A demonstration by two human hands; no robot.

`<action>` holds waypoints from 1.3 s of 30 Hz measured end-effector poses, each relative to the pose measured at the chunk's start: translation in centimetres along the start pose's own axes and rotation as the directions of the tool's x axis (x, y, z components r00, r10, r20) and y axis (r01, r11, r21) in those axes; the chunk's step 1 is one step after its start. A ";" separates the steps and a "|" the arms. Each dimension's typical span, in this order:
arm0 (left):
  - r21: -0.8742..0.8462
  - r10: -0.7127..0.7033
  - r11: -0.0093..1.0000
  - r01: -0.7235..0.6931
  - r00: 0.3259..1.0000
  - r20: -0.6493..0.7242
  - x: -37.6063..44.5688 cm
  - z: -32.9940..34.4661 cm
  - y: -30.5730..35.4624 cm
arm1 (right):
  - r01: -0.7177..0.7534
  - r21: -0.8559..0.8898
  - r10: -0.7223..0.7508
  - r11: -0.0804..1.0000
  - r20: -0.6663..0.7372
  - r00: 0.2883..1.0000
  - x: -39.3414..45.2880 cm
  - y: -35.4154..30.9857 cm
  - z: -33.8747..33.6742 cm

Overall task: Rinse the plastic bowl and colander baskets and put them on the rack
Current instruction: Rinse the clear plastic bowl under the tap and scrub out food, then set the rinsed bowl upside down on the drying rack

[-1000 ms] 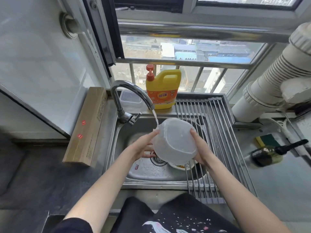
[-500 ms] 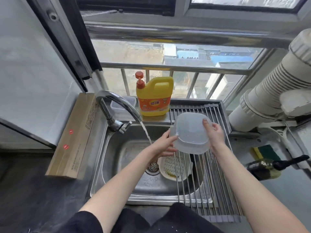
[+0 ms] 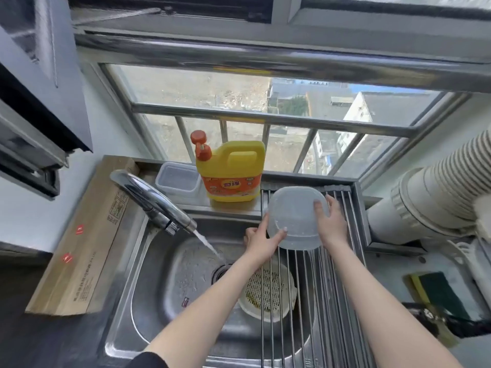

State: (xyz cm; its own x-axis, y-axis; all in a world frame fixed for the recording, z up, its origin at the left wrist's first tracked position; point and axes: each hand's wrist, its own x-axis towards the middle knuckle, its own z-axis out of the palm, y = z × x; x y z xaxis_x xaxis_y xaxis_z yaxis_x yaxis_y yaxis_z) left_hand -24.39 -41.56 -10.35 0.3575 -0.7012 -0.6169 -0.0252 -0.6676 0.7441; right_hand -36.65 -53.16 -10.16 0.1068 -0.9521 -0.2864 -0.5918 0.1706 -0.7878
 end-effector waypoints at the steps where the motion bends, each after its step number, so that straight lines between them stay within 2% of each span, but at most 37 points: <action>1: 0.029 -0.002 1.000 0.002 1.000 0.003 0.2 0.2 0.0 | -0.005 -0.015 0.004 1.000 -0.010 1.000 0.2 0.1 0.1; 4: 0.071 -0.003 0.997 0.000 0.999 0.042 1.0 0.4 0.5 | -0.039 -0.061 0.038 0.997 -0.021 0.999 0.4 0.1 0.2; 6: 0.021 0.036 0.999 -0.036 0.999 0.033 1.3 0.1 0.1 | -0.056 -0.039 0.054 0.998 -0.052 0.997 0.2 -0.3 0.4; 8: 0.019 0.123 0.992 -0.123 0.991 -0.047 0.8 -0.7 -1.5 | -0.024 -0.014 0.021 1.000 -0.149 0.989 -0.4 -0.6 0.7; 10: 0.129 0.178 0.979 -0.158 0.970 -0.166 -0.3 -1.8 -4.3 | 0.082 -0.056 -0.094 0.995 -0.268 0.959 -2.0 -0.8 1.3; 12: 0.223 0.139 0.971 -0.083 0.958 -0.249 -1.5 -2.6 -7.8 | 0.229 -0.111 -0.253 0.967 -0.304 0.918 -4.7 -0.8 2.5; 14: 0.262 0.031 0.964 0.047 0.957 -0.287 -1.7 -3.0 -11.1 | 0.346 -0.123 -0.367 0.930 -0.256 0.894 -8.2 -0.5 3.7; 17: 0.318 -0.120 0.930 0.184 0.971 -0.208 -0.5 -2.5 -14.3 | 0.446 -0.069 -0.451 0.892 -0.145 0.881 -13.4 1.3 5.2; 20: 0.329 -0.234 0.911 0.250 0.968 -0.087 1.0 -0.9 -16.3 | 0.430 -0.023 -0.430 0.903 0.014 0.903 -17.4 4.0 5.9; 22: 0.286 -0.248 0.922 0.261 0.965 -0.081 1.2 0.3 -17.1 | 0.402 -0.016 -0.399 0.916 0.076 0.914 -19.1 5.5 6.0; 24: 0.313 -0.206 0.918 0.245 0.966 -0.155 1.0 1.0 -17.5 | 0.375 -0.026 -0.371 0.927 0.094 0.924 -19.9 6.4 5.7; 26: 0.452 -0.142 0.863 0.226 0.967 -0.212 0.5 1.4 -17.3 | 0.348 -0.054 -0.342 0.936 0.095 0.935 -20.0 6.9 5.3; 28: 0.563 -0.060 0.805 0.188 0.969 -0.238 0.1 1.7 -17.0 | 0.311 -0.077 -0.302 0.947 0.109 0.947 -19.8 7.1 4.9; 31: 0.614 0.027 0.779 0.129 0.971 -0.239 -0.2 2.1 -16.6 | 0.268 -0.067 -0.259 0.961 0.120 0.958 -19.4 7.0 4.7; 34: 0.664 0.055 0.741 0.106 0.975 -0.217 -0.7 2.2 -15.8 | 0.236 -0.073 -0.225 0.969 0.138 0.965 -19.0 6.6 4.5; 39: 0.851 0.109 0.526 0.005 0.991 -0.074 -1.1 2.3 -15.4 | 0.179 -0.084 -0.165 0.980 0.151 0.975 -18.7 6.4 4.4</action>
State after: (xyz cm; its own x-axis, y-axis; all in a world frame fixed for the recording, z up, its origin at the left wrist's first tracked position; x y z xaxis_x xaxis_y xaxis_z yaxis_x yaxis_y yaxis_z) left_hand -26.52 -31.12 -21.70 0.4203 -0.7496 -0.5114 -0.8055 -0.5676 0.1700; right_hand -38.86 -33.13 -12.24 0.3224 -0.9179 -0.2312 -0.6283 -0.0248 -0.7776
